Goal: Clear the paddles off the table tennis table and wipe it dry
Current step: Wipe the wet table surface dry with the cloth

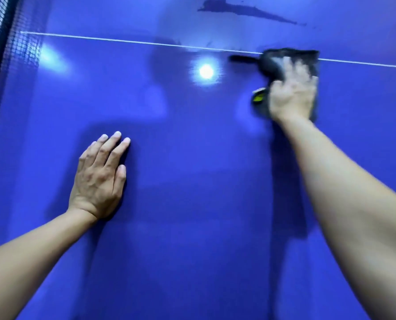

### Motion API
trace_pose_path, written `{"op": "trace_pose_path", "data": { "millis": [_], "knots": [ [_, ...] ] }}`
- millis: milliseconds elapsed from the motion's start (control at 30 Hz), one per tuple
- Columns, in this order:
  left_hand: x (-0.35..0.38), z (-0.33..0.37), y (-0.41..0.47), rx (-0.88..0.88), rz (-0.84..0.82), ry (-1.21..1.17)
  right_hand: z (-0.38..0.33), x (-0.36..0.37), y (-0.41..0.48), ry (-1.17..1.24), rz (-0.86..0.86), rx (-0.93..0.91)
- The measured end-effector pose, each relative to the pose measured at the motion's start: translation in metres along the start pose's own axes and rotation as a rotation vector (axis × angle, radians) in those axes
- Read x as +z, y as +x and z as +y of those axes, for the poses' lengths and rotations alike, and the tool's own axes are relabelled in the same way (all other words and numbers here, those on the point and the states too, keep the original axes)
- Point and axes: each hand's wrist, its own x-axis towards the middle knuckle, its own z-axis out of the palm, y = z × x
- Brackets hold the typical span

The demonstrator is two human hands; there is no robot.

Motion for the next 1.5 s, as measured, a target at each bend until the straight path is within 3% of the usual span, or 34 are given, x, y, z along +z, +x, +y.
{"op": "trace_pose_path", "data": {
  "millis": [133, 200, 267, 400, 467, 533, 633, 767, 833, 967, 1033, 1167, 1267, 1367, 1500],
  "knots": [
    [-0.001, -0.001, -0.001, -0.007, -0.008, -0.003, 0.012, 0.002, 0.007, 0.054, 0.117, 0.344],
    [-0.001, -0.001, 0.0, -0.007, -0.009, 0.006, -0.03, 0.009, -0.004, 0.051, 0.131, 0.362],
    [0.0, -0.001, 0.0, -0.005, 0.002, 0.011, -0.092, 0.02, -0.028, 0.016, 0.072, 0.179],
    [0.002, -0.005, -0.003, 0.016, 0.034, 0.004, -0.229, 0.046, -0.105, 0.024, -0.044, -0.358],
    [0.004, -0.007, -0.003, 0.028, 0.049, -0.009, -0.254, 0.051, -0.119, 0.039, -0.126, -0.51],
    [0.004, -0.008, -0.004, 0.04, 0.04, -0.033, -0.241, 0.05, -0.116, 0.047, -0.137, -0.55],
    [-0.003, -0.015, -0.008, 0.046, 0.029, -0.082, -0.184, 0.04, -0.1, 0.062, -0.033, -0.391],
    [-0.018, -0.054, -0.046, -0.068, 0.039, -0.057, -0.091, 0.022, -0.071, 0.068, 0.073, 0.063],
    [-0.028, -0.09, -0.071, -0.149, 0.047, -0.031, -0.091, 0.034, -0.055, 0.138, 0.099, 0.245],
    [-0.039, -0.124, -0.106, -0.261, 0.047, -0.041, -0.164, 0.067, -0.035, 0.217, 0.112, 0.377],
    [-0.038, -0.125, -0.108, -0.266, 0.053, -0.057, -0.232, 0.071, -0.053, 0.15, 0.113, 0.303],
    [-0.036, -0.124, -0.107, -0.254, 0.063, -0.049, -0.401, 0.085, -0.119, 0.03, 0.039, -0.187],
    [-0.035, -0.125, -0.106, -0.243, 0.069, -0.043, -0.49, 0.103, -0.168, 0.037, -0.058, -0.469],
    [-0.036, -0.123, -0.106, -0.228, 0.085, -0.049, -0.511, 0.104, -0.186, 0.047, -0.133, -0.581],
    [-0.034, -0.123, -0.104, -0.226, 0.087, -0.028, -0.445, 0.09, -0.173, 0.082, -0.135, -0.525]
  ]
}}
